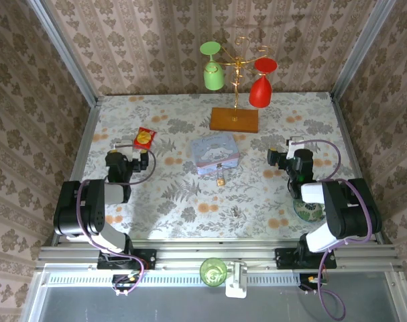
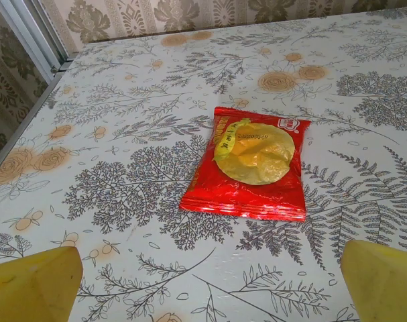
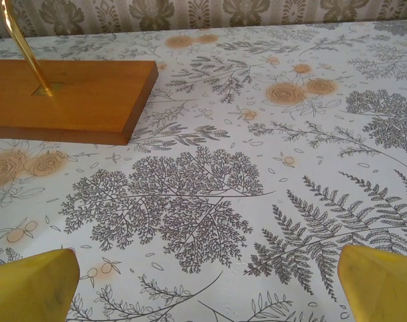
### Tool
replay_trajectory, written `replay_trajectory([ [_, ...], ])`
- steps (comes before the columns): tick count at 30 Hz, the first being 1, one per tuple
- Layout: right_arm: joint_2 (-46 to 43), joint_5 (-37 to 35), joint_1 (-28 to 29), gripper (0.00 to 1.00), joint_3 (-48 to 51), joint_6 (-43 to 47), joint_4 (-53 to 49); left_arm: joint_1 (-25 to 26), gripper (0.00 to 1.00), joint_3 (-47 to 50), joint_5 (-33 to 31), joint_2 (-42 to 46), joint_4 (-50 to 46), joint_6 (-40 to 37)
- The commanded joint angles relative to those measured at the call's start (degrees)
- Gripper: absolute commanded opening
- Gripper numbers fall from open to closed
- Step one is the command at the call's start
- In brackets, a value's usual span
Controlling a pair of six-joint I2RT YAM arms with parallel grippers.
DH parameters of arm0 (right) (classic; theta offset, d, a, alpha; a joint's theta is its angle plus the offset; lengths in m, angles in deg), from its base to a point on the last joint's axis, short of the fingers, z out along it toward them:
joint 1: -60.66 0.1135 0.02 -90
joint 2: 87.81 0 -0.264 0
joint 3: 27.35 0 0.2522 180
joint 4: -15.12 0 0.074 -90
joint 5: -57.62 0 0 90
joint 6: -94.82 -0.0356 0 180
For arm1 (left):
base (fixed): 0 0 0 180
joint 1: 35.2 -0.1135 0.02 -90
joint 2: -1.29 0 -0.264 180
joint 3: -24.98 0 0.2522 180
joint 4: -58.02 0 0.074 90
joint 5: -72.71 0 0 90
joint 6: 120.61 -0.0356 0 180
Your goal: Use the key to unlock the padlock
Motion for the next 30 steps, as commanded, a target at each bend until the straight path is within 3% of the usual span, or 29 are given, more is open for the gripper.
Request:
replay_trajectory([
  [1, 0.2, -1.2, -0.2, 1.0, -0.6, 1.1, 0.7, -0.3, 1.0, -0.1, 0.8, -0.4, 1.3, -0.2],
  [30, 0.3, -1.0, -0.2, 1.0, -0.8, 1.0, 0.5, -0.7, 1.0, -0.1, 1.5, -0.4, 1.2, 0.2],
])
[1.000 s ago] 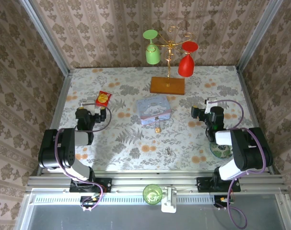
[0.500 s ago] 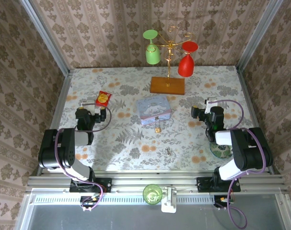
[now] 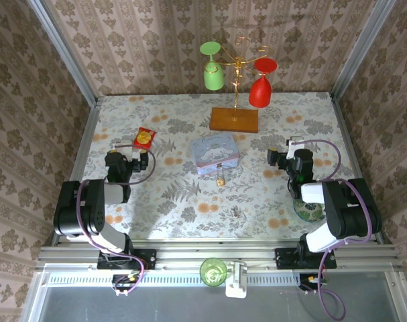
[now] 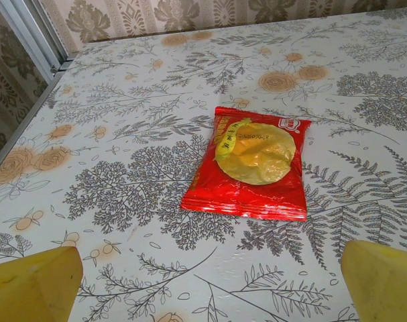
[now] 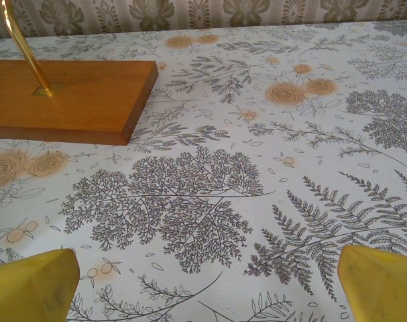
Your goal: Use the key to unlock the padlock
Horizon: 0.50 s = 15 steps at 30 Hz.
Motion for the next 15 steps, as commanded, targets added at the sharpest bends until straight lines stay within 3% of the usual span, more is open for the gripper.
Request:
replay_trajectory([
  [1, 0.2, -1.0, -0.2, 1.0, -0.7, 1.0, 0.5, -0.3, 1.0, -0.2, 1.0, -0.4, 1.2, 0.2],
  [7, -2.7, -0.4, -0.1, 1.0, -0.2, 1.3, -0.7, -0.3, 1.0, 1.9, -2.5, 2.9, 2.6, 1.3],
  [10, -10.7, -0.5, -0.1, 1.0, -1.6, 0.7, -9.9, 0.3, 1.0, 1.8, -7.4, 10.2, -4.0, 2.1],
  [15, -20.1, 0.9, -0.1, 1.0, -3.8, -4.2, -22.7, 1.6, 1.0, -0.6, -9.4, 19.6, -16.0, 6.3],
])
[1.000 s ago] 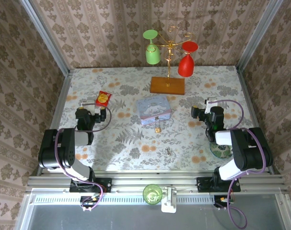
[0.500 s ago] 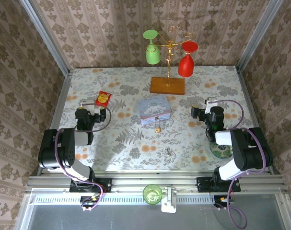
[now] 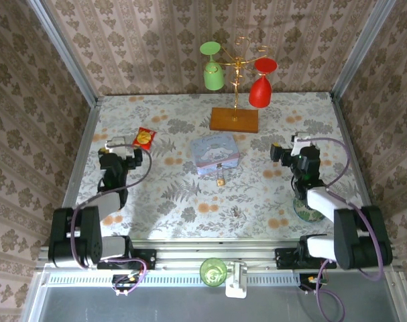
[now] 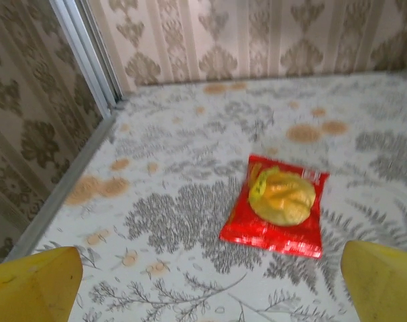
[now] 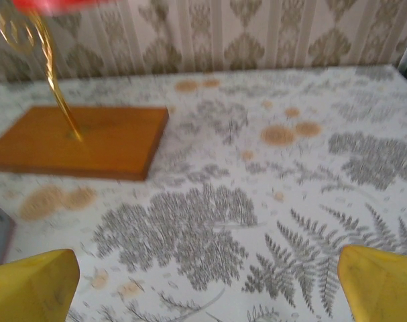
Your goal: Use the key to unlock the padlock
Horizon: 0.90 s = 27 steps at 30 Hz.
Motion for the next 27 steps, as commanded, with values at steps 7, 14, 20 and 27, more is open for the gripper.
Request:
replay_trajectory([
  [7, -12.6, 8.5, 1.1, 1.0, -9.4, -12.8, -34.8, 0.6, 1.0, 3.3, 6.4, 16.9, -7.1, 23.8],
  [14, -15.8, 1.6, 20.5, 1.0, -10.1, -15.2, -53.0, 13.2, 1.0, 1.4, 11.9, 26.9, -26.5, 30.9],
  [20, -18.1, -1.4, 33.5, 0.97, -4.7, -23.4, -55.7, 33.3, 1.0, 1.8, 5.4, 25.3, -33.2, 36.1],
  [27, -13.9, -6.3, 46.0, 0.85, -3.5, -29.6, -56.0, 49.2, 1.0, -1.3, -0.7, 14.5, -31.9, 39.7],
])
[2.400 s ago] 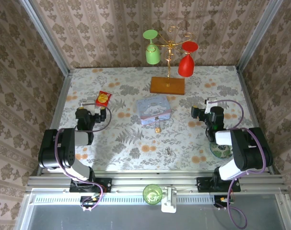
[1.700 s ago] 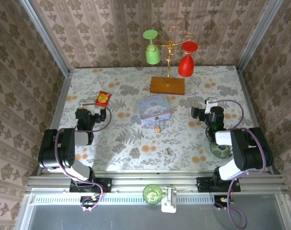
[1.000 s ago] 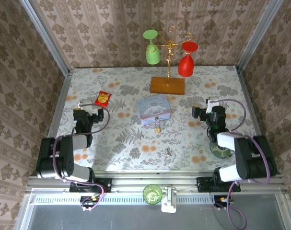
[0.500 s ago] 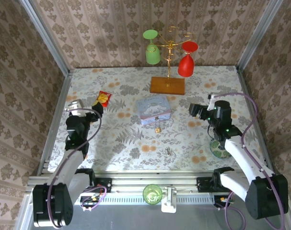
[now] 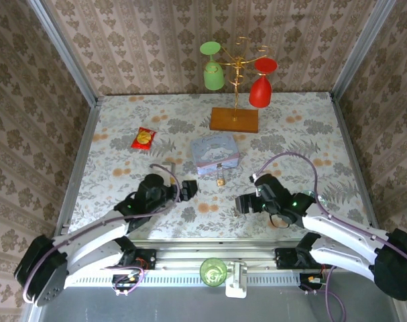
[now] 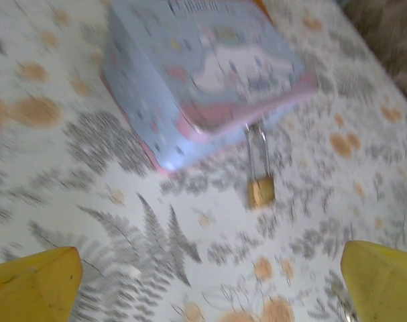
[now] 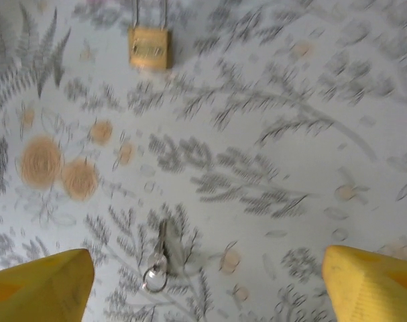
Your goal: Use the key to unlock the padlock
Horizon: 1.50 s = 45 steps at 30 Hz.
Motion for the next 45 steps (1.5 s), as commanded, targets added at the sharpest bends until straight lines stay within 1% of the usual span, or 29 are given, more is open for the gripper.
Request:
replay_trajectory([
  [1, 2.2, -5.3, 4.8, 0.82, 0.0, -5.1, -2.0, 4.9, 1.0, -2.7, -4.6, -3.5, 0.2, 3.5],
  [5, 6.8, -5.5, 8.7, 0.6, -0.2, -7.1, 1.1, 7.9, 1.0, -1.4, -4.4, -6.5, 7.1, 7.4],
  [7, 8.8, -5.4, 10.5, 0.53, -0.9, -7.0, 2.5, 8.4, 0.99, -1.4, -3.3, -7.5, 8.4, 8.1],
  [11, 13.6, -6.3, 12.8, 0.51, -2.7, -7.6, 2.8, 9.0, 1.0, -1.8, -3.8, -7.7, 7.7, 7.9],
  [12, 14.7, -7.0, 13.3, 0.49, -3.1, -7.7, 2.6, 9.0, 1.0, -1.8, -3.7, -7.8, 7.6, 7.9],
  [17, 17.8, -8.8, 14.6, 0.47, -4.0, -7.8, 3.1, 9.4, 0.99, -0.2, -3.8, -7.9, 9.4, 9.0],
  [19, 18.9, -9.0, 14.9, 0.42, -4.1, -7.7, 4.5, 9.4, 0.99, 0.8, -3.9, -8.1, 10.6, 9.5],
  [22, 21.0, -9.4, 15.7, 0.4, -5.0, -7.9, 4.4, 9.3, 0.99, 1.2, -3.9, -8.6, 10.7, 9.8],
  [26, 23.0, -11.5, 17.1, 0.33, -6.0, -9.0, 2.3, 9.5, 0.99, 1.6, -3.8, -8.9, 10.8, 10.4],
  [29, 22.9, -12.1, 17.4, 0.29, -5.5, -9.8, 1.9, 9.4, 1.0, 1.7, -3.5, -9.0, 11.4, 10.4],
  [32, 22.3, -12.8, 17.7, 0.22, -4.6, -10.1, 2.4, 9.4, 0.99, 1.7, -3.6, -9.1, 11.4, 10.4],
  [33, 22.0, -12.9, 17.7, 0.17, -4.0, -9.8, 3.1, 9.5, 1.0, 1.7, -3.5, -9.2, 11.6, 10.6],
  [34, 21.1, -12.7, 17.7, 0.09, -3.1, -9.6, 4.4, 9.4, 0.99, 1.8, -3.5, -9.4, 11.8, 10.6],
  [36, 18.5, -11.6, 17.3, 0.01, -1.1, -9.2, 7.5, 9.5, 0.99, 1.6, -3.2, -9.9, 12.1, 10.8],
  [37, 16.9, -10.7, 16.7, 0.0, -0.1, -9.0, 8.8, 9.4, 0.98, 1.3, -2.8, -10.3, 12.3, 10.8],
  [41, 11.3, -5.0, 12.7, 0.0, 2.7, -7.2, 11.5, 9.9, 0.96, -1.1, -0.4, -13.5, 12.9, 10.4],
  [43, 8.5, -0.7, 9.8, 0.0, 3.7, -5.4, 11.9, 10.4, 0.92, -2.7, 2.0, -16.4, 15.1, 10.7],
  [45, 5.3, 2.9, 7.0, 0.0, 4.5, -5.0, 12.1, 10.6, 0.85, -3.3, 4.8, -19.0, 19.4, 13.2],
])
